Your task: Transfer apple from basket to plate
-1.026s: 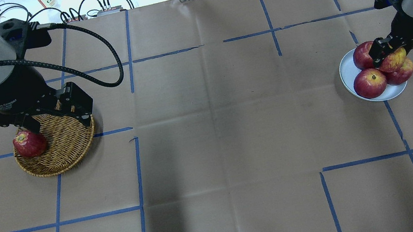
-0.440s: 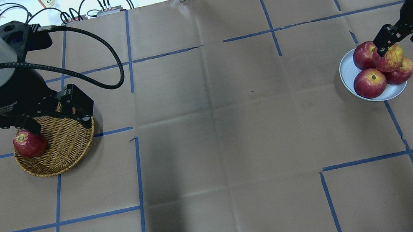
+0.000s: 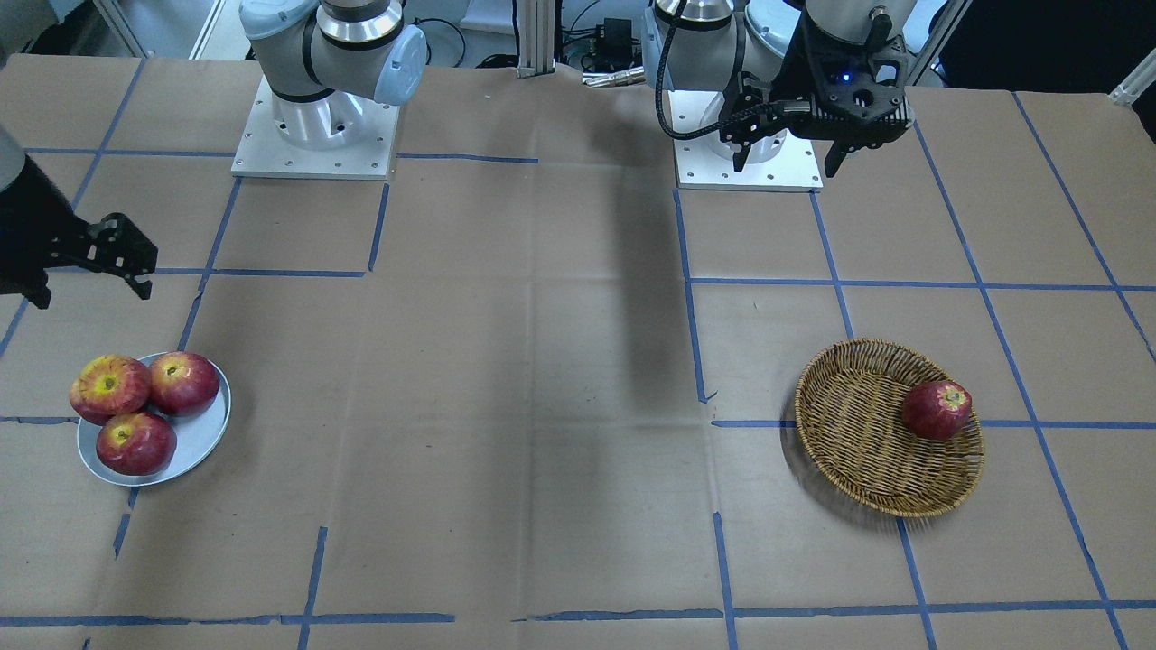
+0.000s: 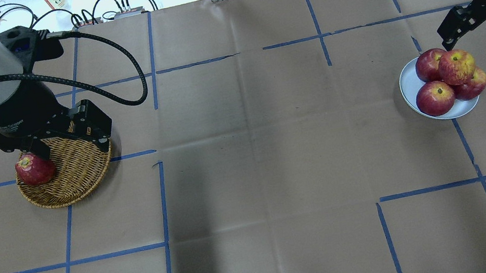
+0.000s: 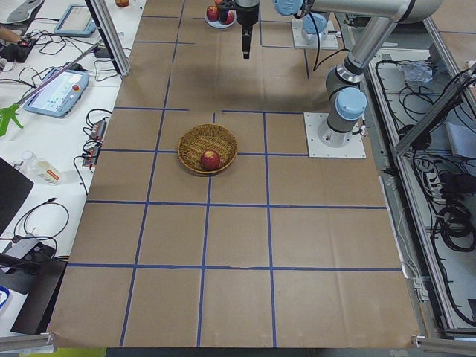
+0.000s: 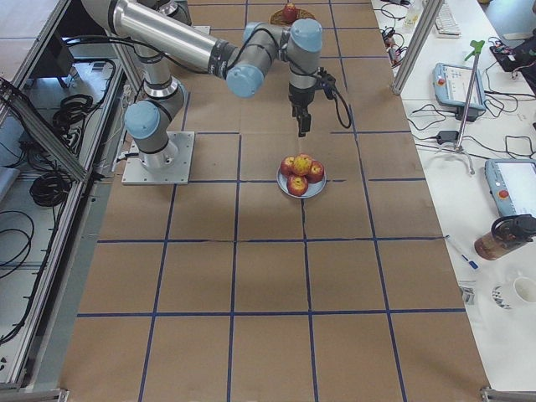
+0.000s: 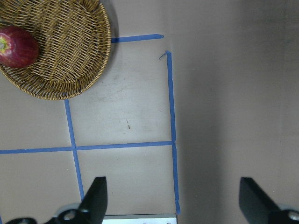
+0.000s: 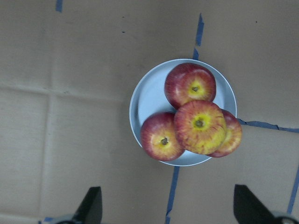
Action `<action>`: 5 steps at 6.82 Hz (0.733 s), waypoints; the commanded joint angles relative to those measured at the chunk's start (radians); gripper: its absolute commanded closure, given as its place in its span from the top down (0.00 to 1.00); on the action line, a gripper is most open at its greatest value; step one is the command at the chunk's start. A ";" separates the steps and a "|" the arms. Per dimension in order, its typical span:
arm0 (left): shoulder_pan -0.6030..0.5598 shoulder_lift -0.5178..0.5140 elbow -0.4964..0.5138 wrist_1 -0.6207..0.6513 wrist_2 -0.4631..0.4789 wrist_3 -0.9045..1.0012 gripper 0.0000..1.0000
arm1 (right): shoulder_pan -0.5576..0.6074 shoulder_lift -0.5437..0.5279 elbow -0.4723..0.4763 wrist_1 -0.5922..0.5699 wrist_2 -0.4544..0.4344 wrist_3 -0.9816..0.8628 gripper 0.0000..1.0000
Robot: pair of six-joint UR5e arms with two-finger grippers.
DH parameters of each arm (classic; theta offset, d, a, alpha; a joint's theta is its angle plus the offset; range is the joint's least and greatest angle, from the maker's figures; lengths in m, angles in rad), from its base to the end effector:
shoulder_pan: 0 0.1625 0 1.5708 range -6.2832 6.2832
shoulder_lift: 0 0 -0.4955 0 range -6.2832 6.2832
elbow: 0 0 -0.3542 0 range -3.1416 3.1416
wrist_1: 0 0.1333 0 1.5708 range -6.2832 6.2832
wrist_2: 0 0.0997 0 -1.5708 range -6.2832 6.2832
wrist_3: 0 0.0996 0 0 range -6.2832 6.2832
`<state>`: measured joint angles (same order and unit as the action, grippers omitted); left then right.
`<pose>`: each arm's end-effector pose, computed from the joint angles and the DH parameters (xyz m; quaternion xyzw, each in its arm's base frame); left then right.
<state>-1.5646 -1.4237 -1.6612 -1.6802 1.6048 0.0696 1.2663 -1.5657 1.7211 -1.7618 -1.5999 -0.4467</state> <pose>-0.1276 -0.3761 0.5681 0.0321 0.9990 0.0270 0.0160 -0.0122 -0.4738 0.5072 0.0708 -0.9972 0.0112 0.0201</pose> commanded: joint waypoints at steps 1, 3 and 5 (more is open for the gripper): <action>0.000 0.003 -0.002 0.000 0.001 -0.002 0.99 | 0.150 -0.103 -0.029 0.155 0.002 0.223 1.00; 0.000 0.008 0.000 -0.001 0.000 -0.001 0.99 | 0.279 -0.128 -0.025 0.170 -0.002 0.350 1.00; 0.000 0.003 0.003 0.000 -0.002 -0.002 0.99 | 0.300 -0.128 -0.023 0.173 0.006 0.350 1.00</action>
<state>-1.5647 -1.4180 -1.6603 -1.6809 1.6041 0.0686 1.5514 -1.6930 1.6969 -1.5923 -1.5975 -0.1030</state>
